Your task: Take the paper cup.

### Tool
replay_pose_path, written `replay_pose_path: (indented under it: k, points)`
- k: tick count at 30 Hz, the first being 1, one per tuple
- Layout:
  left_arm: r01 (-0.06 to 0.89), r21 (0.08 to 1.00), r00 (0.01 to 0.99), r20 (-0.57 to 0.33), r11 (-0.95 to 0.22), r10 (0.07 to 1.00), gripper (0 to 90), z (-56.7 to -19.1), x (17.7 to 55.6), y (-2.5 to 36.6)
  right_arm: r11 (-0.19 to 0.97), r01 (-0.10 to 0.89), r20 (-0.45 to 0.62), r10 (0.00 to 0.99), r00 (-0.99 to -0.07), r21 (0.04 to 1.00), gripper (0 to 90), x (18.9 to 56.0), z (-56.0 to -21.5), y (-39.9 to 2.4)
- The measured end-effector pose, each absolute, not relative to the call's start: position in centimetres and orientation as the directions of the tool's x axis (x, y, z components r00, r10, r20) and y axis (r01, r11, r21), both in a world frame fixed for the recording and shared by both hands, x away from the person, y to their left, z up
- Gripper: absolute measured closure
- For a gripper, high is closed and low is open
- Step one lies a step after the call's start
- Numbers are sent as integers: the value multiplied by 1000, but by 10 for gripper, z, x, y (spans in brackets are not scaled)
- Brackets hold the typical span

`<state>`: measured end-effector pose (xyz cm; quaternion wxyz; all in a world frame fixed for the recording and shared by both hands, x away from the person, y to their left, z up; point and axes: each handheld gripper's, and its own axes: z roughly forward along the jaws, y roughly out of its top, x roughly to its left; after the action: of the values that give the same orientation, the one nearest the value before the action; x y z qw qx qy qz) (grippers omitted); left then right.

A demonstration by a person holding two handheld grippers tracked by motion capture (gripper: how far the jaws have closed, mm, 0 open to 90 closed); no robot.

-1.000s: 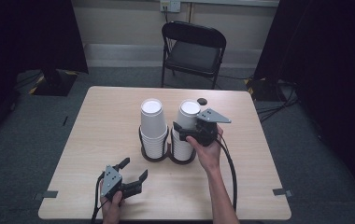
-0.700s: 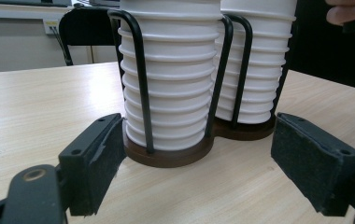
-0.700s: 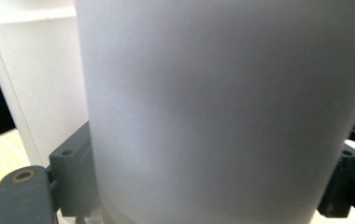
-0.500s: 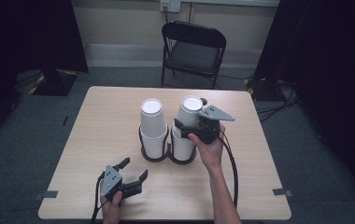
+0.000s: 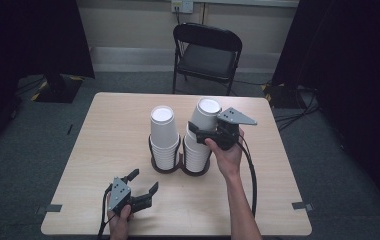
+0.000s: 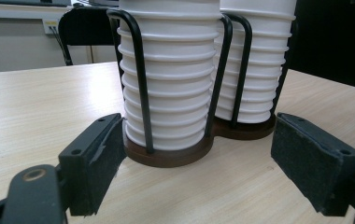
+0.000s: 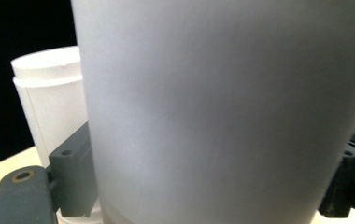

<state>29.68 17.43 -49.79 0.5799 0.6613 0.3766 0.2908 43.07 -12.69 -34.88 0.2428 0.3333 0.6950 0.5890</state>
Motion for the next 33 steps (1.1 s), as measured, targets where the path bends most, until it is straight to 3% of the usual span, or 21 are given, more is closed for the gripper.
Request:
replay_pose_path:
  k: [33]
  points:
    - [164, 986, 545, -57, -39, 837, 172, -498, 297, 174, 8, 116, 73, 733, -676, 993, 147, 422, -317, -136]
